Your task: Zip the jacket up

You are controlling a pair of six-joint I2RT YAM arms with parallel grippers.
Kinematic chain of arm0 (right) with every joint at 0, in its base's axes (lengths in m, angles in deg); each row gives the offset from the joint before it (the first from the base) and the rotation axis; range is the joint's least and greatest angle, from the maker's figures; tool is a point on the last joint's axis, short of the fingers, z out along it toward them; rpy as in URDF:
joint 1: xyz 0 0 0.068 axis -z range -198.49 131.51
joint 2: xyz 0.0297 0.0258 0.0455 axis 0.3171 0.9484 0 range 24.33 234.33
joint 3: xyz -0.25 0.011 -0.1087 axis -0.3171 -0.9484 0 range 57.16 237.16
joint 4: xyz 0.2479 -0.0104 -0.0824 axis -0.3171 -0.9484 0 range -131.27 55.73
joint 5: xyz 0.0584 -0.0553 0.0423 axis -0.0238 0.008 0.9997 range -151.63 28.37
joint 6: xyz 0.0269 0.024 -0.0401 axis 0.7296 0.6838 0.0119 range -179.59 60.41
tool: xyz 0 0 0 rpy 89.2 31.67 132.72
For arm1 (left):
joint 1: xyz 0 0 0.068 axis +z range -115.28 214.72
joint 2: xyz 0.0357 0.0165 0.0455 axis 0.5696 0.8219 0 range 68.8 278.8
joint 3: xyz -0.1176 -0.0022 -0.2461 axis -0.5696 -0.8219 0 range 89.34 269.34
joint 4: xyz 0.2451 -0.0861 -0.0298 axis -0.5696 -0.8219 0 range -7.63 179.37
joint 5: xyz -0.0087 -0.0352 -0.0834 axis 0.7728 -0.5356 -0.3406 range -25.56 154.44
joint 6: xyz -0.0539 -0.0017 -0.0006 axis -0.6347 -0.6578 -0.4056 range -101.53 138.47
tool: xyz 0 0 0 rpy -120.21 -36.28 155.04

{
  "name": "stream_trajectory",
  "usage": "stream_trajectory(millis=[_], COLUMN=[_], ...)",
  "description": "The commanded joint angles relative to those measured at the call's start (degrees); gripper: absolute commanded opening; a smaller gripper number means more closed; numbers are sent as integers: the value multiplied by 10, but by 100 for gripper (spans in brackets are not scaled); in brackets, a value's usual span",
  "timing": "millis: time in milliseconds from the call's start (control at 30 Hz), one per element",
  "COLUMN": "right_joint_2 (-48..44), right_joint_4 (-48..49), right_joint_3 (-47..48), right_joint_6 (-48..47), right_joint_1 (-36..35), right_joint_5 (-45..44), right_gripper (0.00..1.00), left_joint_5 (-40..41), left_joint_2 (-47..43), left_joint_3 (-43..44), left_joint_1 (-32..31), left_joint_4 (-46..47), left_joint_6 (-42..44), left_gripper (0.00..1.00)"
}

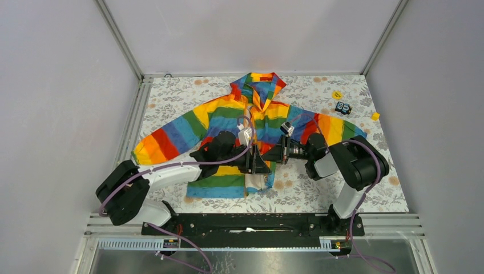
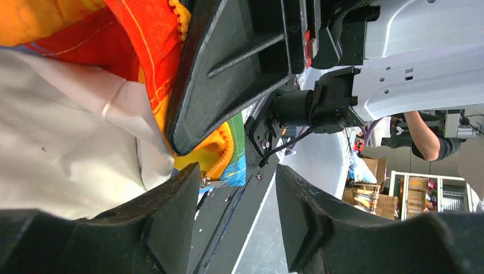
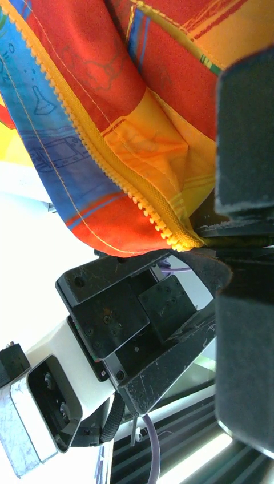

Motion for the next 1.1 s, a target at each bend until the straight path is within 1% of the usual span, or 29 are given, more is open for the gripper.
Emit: stream_trajectory(millis=[0, 133, 200, 300, 400, 533, 600, 700, 767, 800, 867, 900, 933, 967, 1000, 1067], right_joint_2=[-29, -35, -36, -35, -35, -43, -46, -49, -49, -49, -48, -51, -56, -69, -89, -144], right_joint_4=[109, 109, 110, 110, 110, 109, 109, 107, 99, 89, 45, 14, -33, -101, -189, -427], right_joint_3=[-1, -5, -6, -5, -3, -4, -4, -4, -5, -6, -6, -6, -6, -5, -1, 28], right_joint_6=[8, 7, 8, 7, 6, 8, 12, 11, 5, -1, -24, -39, -64, -97, -142, -265], right_joint_1=[2, 2, 2, 2, 2, 2, 3, 2, 2, 2, 2, 2, 2, 2, 2, 2], right_joint_5=[24, 30, 31, 32, 33, 34, 37, 41, 41, 38, 24, 13, -1, -21, -46, -126], right_gripper=[0, 0, 0, 0, 0, 0, 0, 0, 0, 2, 13, 21, 27, 32, 38, 50], left_joint_5=[-28, -28, -32, -60, -77, -74, -75, -65, -45, -31, 4, 28, 61, 98, 129, 173], left_joint_2=[11, 20, 28, 40, 48, 67, 74, 68, 51, 41, 18, 9, 1, -3, -2, 6], left_joint_3=[2, 3, 3, 5, 8, 16, 17, 15, 15, 15, 17, 20, 24, 30, 42, 64], left_joint_1=[2, 0, 0, -2, -9, -19, -20, -20, -20, -20, -20, -20, -20, -20, -20, -25], left_joint_4=[70, 73, 79, 111, 134, 137, 145, 143, 122, 105, 66, 39, 8, -30, -70, -132], left_joint_6=[16, 51, 69, 76, 77, 82, 79, 80, 84, 85, 85, 81, 70, 61, 52, 44], left_gripper=[54, 59, 59, 56, 51, 42, 36, 22, 12, 8, 2, 0, 0, 0, 0, 0])
